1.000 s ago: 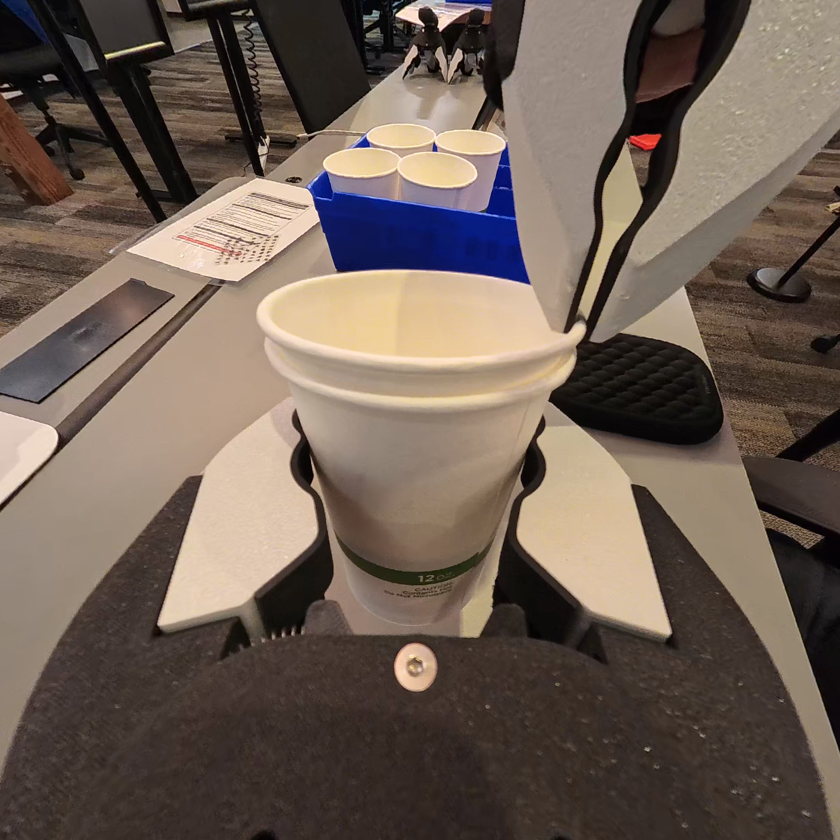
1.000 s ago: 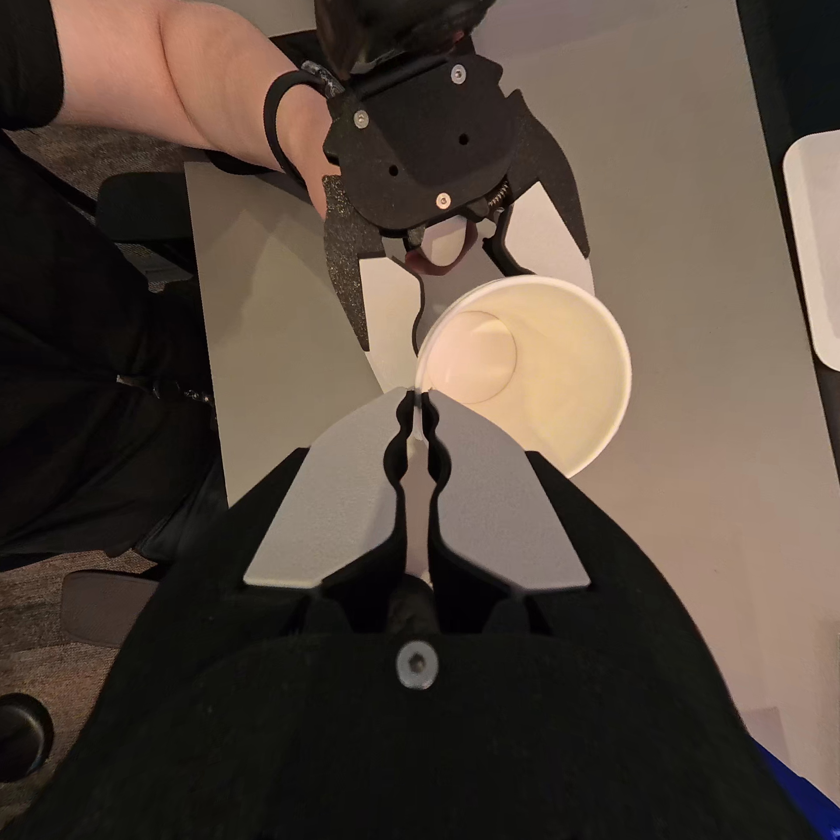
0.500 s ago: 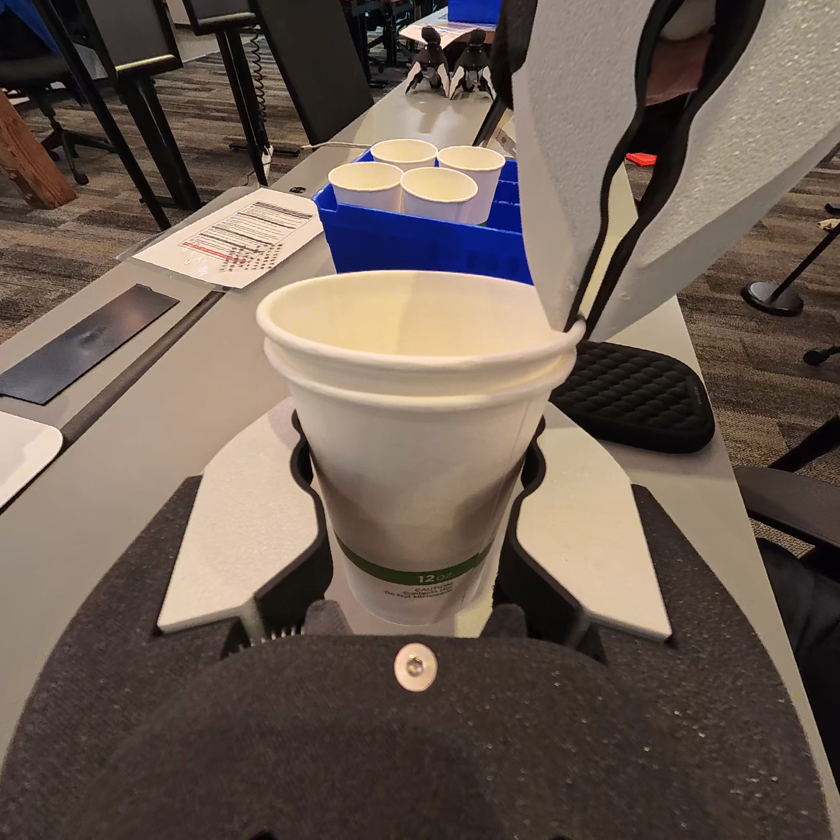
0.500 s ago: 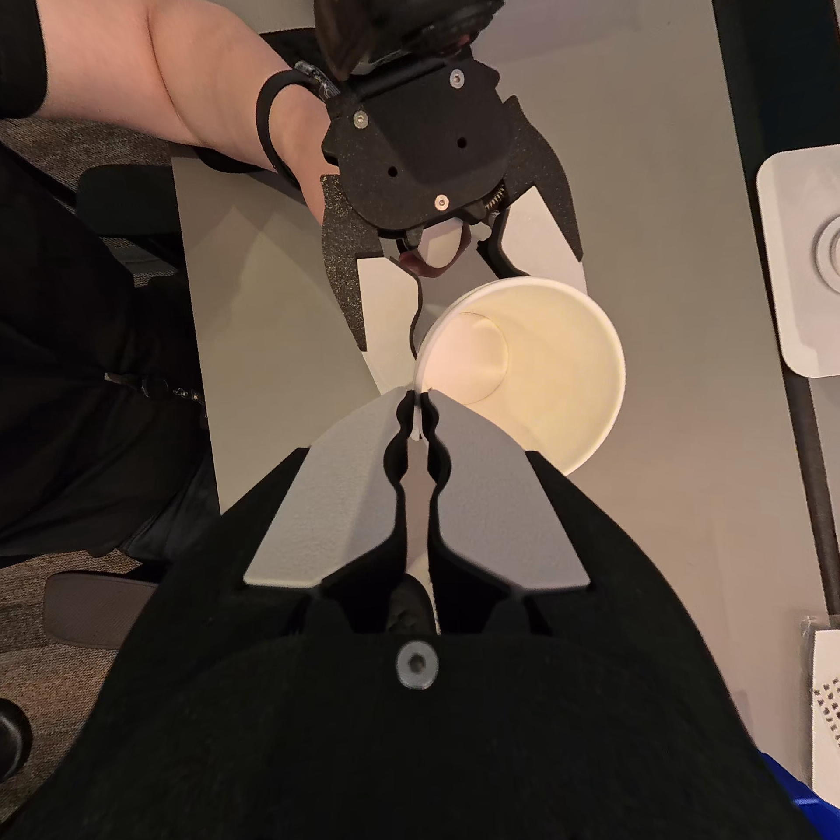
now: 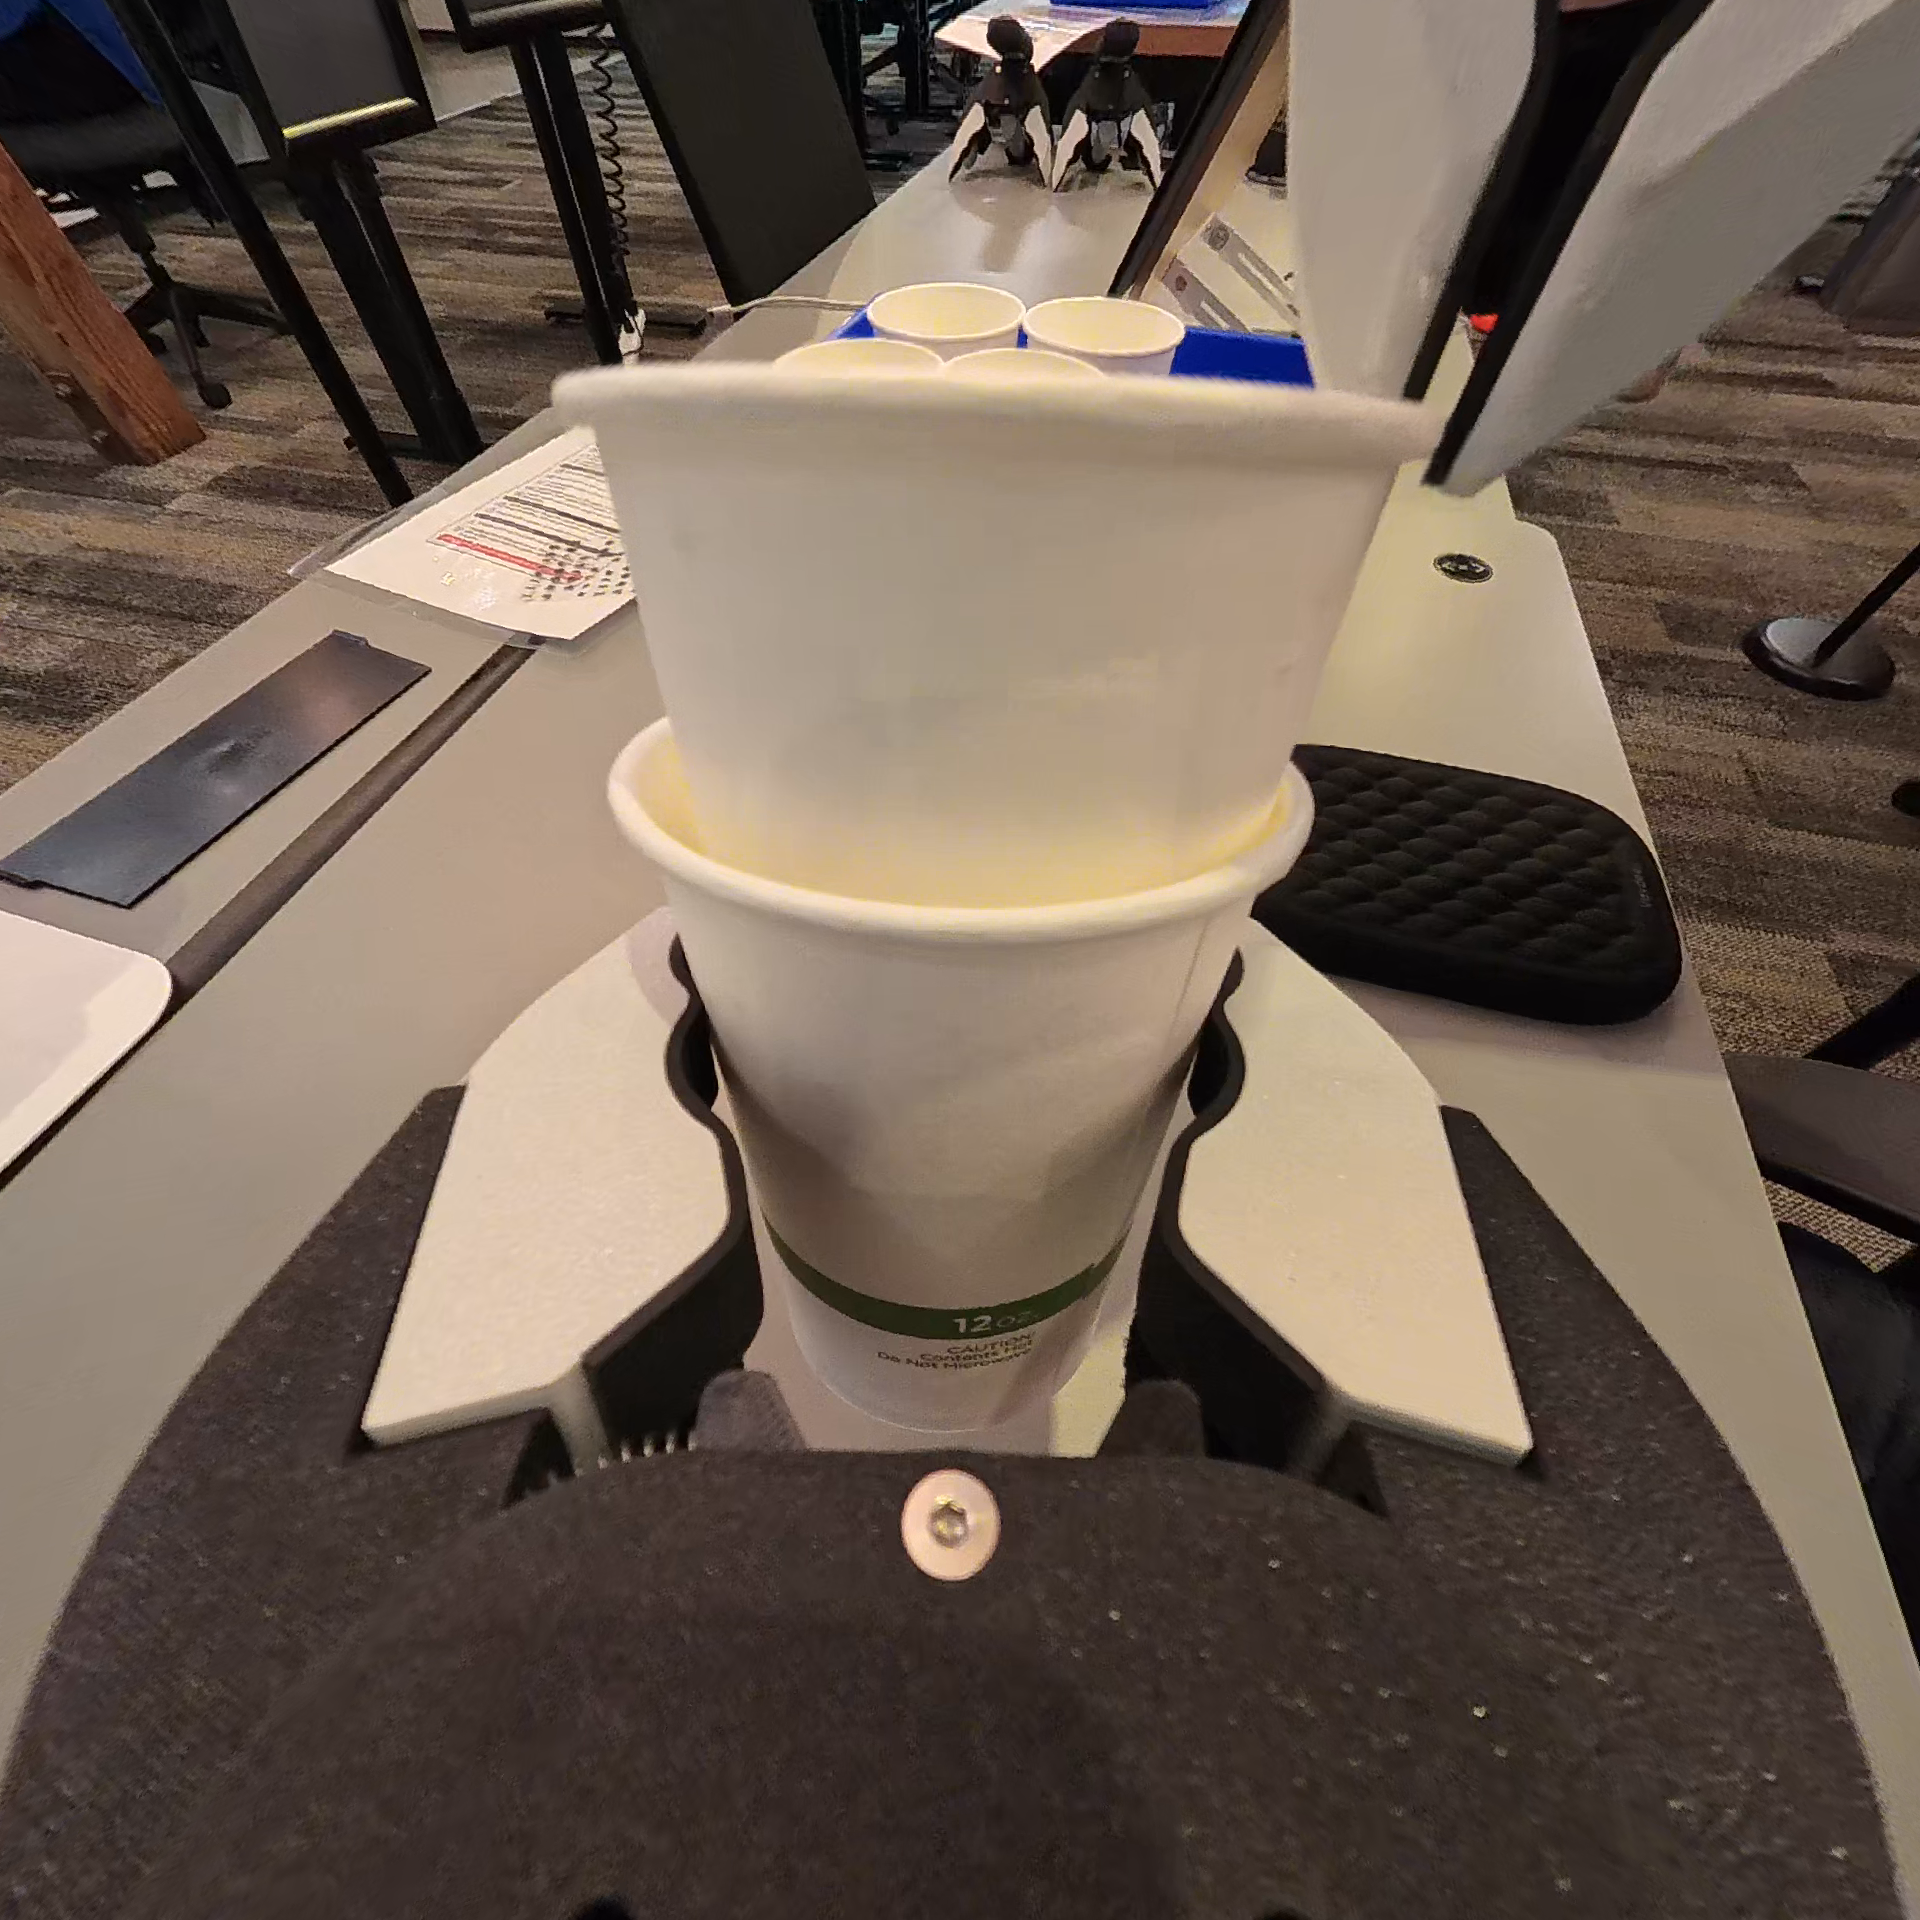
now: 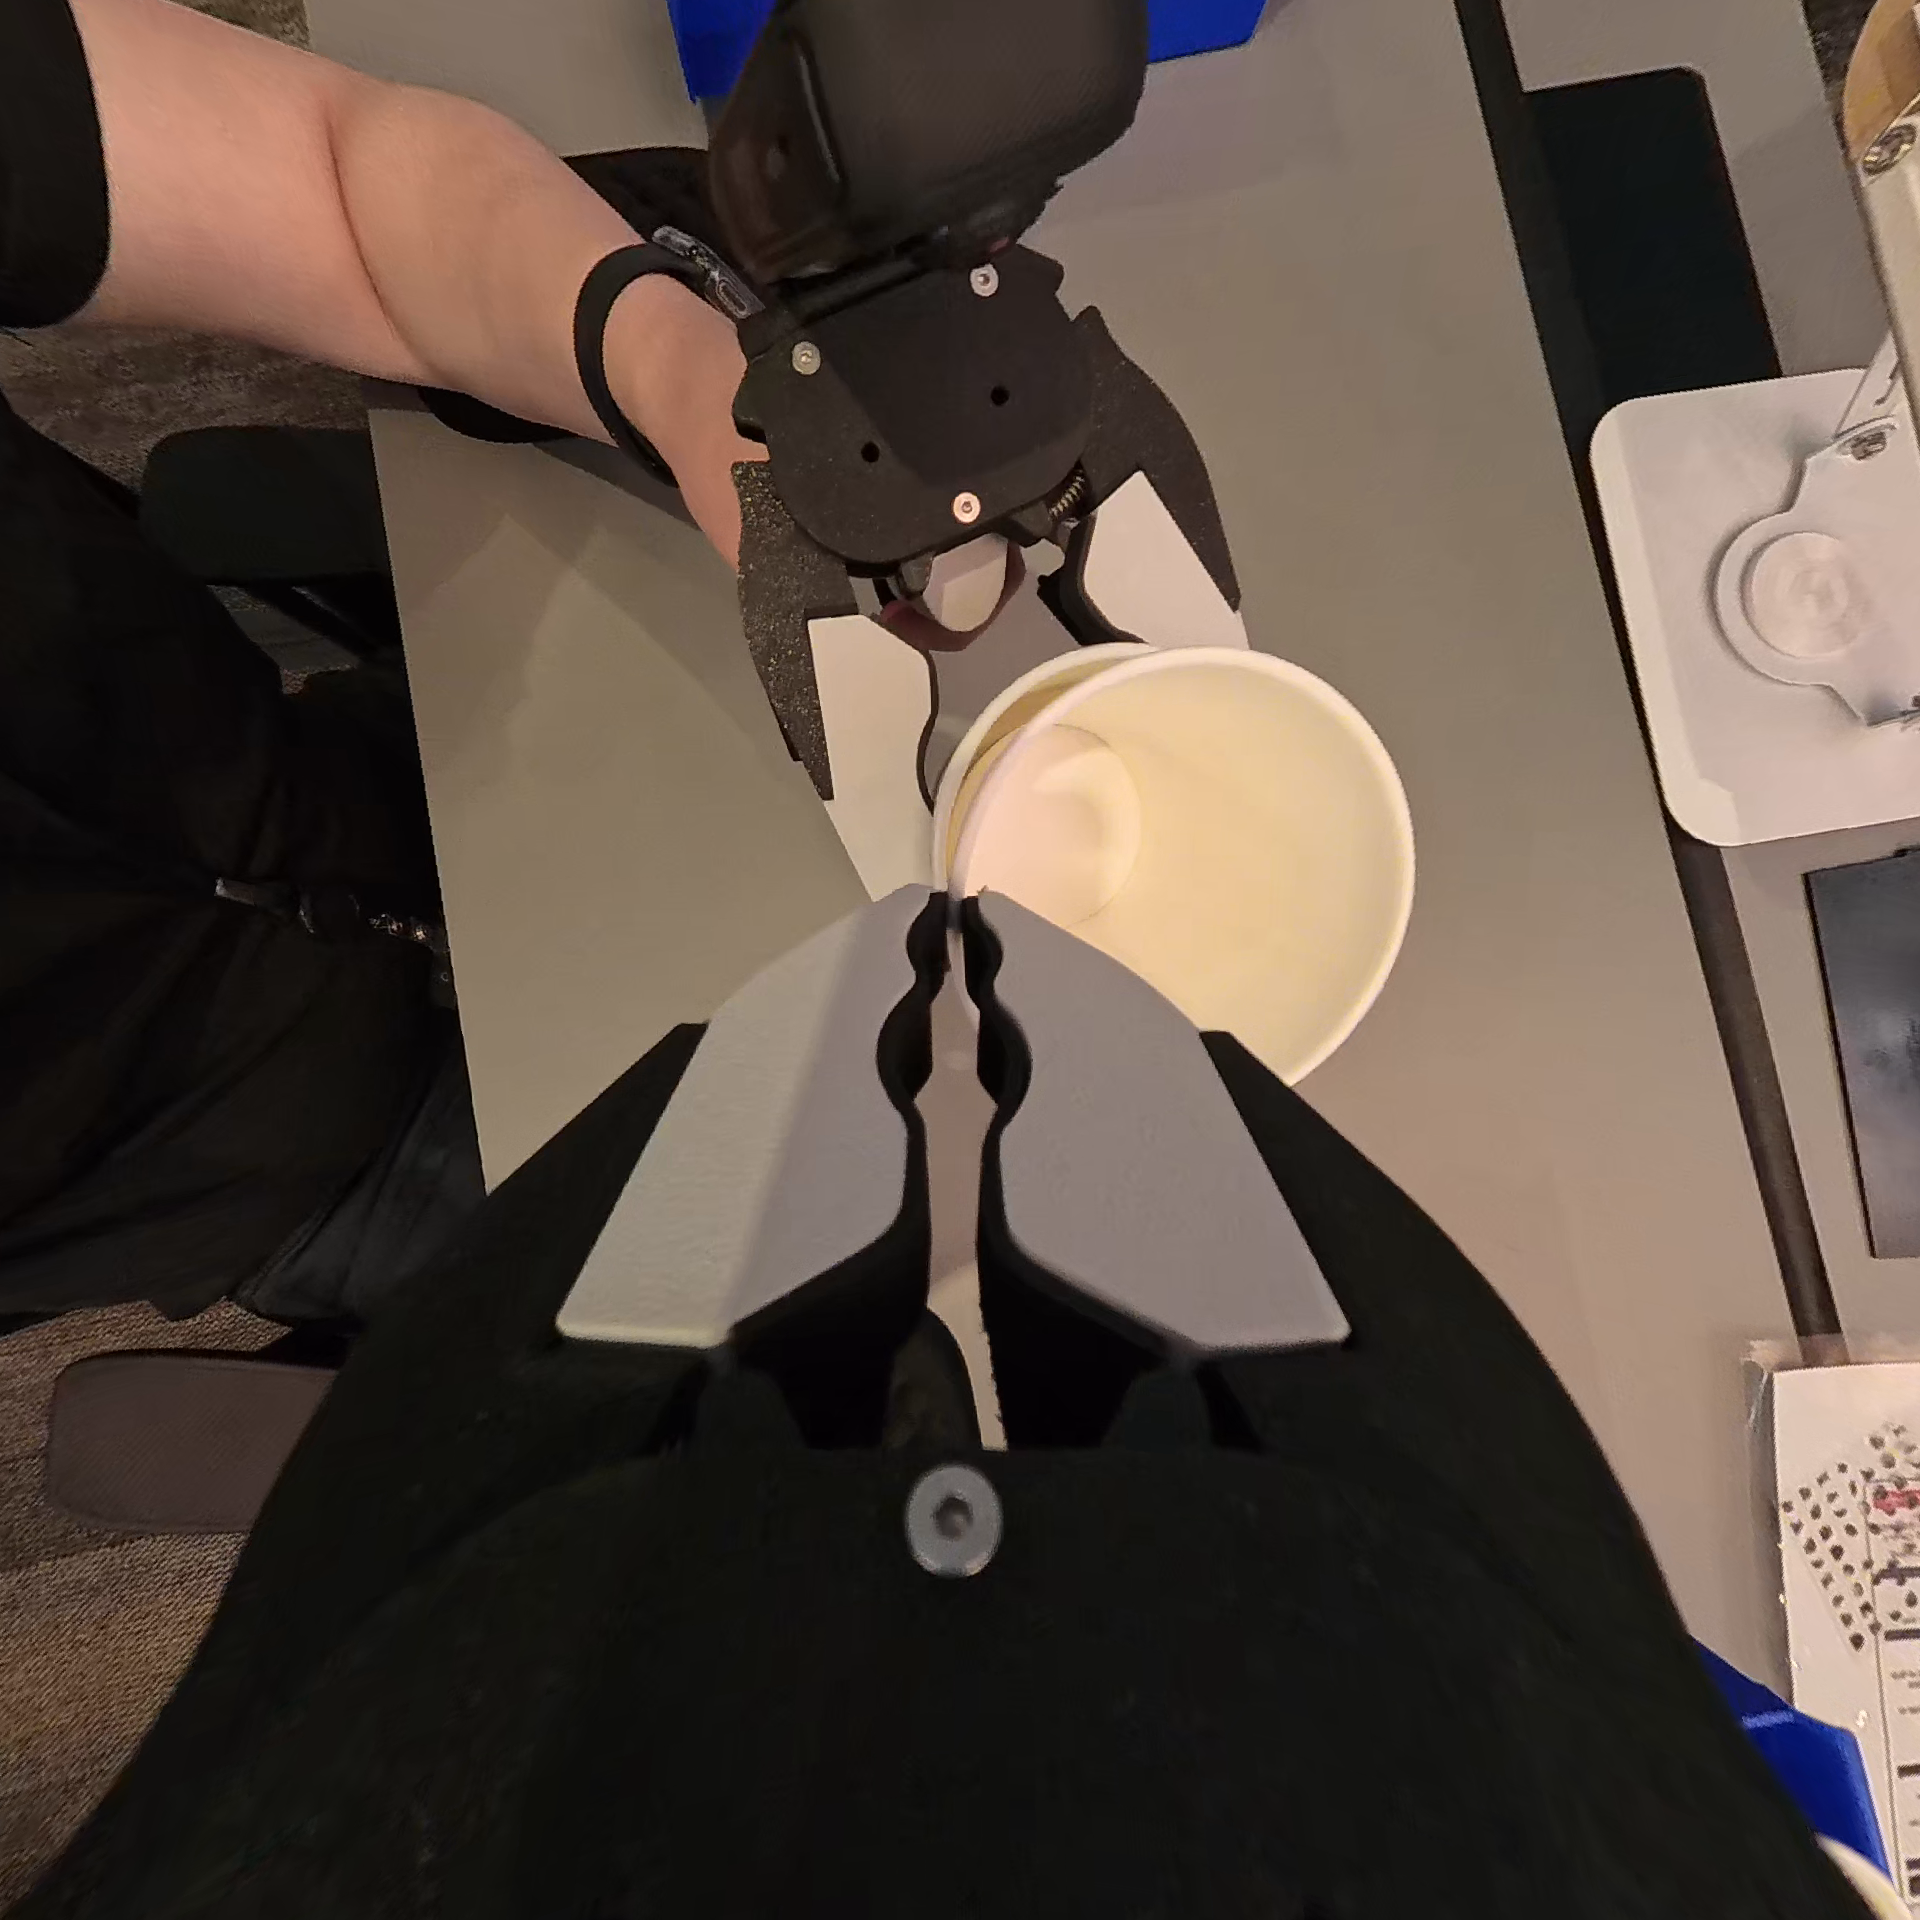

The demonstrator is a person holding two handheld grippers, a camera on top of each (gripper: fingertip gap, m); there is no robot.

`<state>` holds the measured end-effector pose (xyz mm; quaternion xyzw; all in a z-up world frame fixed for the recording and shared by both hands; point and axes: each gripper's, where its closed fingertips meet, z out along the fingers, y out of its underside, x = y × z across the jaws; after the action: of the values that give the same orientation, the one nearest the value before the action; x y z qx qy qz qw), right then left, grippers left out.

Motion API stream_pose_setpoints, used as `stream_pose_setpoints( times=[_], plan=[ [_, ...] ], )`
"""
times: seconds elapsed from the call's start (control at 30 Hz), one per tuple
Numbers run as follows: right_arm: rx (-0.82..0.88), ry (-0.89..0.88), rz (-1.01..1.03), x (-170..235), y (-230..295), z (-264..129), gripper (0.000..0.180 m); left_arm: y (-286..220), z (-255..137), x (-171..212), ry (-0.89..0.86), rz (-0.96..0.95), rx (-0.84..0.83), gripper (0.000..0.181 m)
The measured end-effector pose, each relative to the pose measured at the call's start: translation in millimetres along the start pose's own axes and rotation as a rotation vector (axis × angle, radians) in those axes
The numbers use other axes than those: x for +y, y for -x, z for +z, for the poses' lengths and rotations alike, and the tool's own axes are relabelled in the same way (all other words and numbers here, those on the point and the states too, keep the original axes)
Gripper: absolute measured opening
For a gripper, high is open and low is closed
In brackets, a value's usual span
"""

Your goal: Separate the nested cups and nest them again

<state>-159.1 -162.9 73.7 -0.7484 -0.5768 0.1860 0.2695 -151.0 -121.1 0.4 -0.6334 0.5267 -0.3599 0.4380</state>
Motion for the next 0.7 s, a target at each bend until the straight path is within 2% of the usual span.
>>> stream_pose_setpoints(
  times=[0.7],
  plan=[
    [0.091, -0.049, -0.002, -6, -8, -31, 0.002, 0, -1, 0, -0.001, -0.01, 0.006, 0.091]
  ],
)
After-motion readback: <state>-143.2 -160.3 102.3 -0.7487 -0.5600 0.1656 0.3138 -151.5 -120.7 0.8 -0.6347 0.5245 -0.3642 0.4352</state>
